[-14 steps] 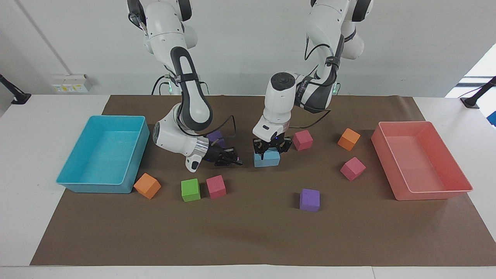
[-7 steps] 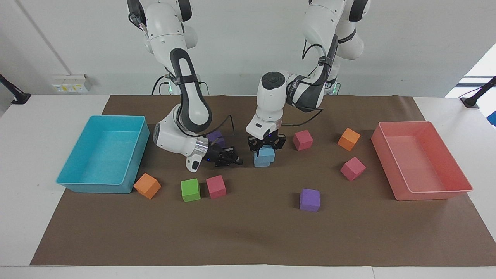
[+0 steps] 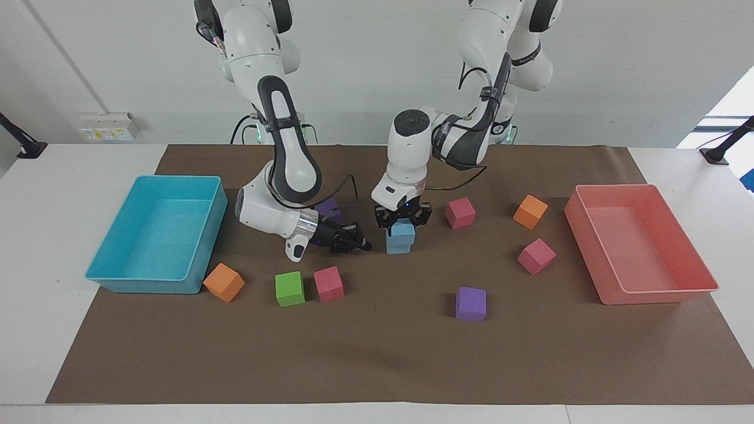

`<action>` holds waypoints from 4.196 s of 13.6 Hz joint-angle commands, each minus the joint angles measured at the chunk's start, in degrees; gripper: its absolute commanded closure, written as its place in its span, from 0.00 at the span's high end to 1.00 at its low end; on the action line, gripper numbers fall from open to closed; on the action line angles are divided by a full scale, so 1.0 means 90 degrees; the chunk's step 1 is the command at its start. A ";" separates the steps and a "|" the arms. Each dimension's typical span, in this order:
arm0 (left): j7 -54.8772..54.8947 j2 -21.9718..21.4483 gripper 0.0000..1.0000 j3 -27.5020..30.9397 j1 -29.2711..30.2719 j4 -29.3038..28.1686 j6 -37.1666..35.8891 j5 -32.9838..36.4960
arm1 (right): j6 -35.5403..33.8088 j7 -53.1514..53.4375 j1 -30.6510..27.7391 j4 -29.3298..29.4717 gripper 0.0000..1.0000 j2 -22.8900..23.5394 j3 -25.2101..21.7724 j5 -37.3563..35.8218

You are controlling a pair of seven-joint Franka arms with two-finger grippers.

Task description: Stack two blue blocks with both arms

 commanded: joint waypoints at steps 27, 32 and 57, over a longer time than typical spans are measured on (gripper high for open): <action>-0.0079 -0.0332 0.29 0.0113 -0.0213 -0.0395 0.0044 0.0158 | 0.0130 -0.0259 -0.0035 -0.0120 0.00 -0.0026 0.0054 0.0229; -0.0088 -0.0322 0.63 0.0113 -0.0193 -0.0395 0.0054 0.0148 | 0.0139 -0.0249 -0.0035 -0.0120 0.00 -0.0026 0.0054 0.0229; 0.3483 -0.2011 1.00 0.0143 0.2032 -0.0063 -0.2122 -0.0201 | 0.0130 0.0923 -0.0074 -0.0071 1.00 -0.0474 0.0025 -0.0404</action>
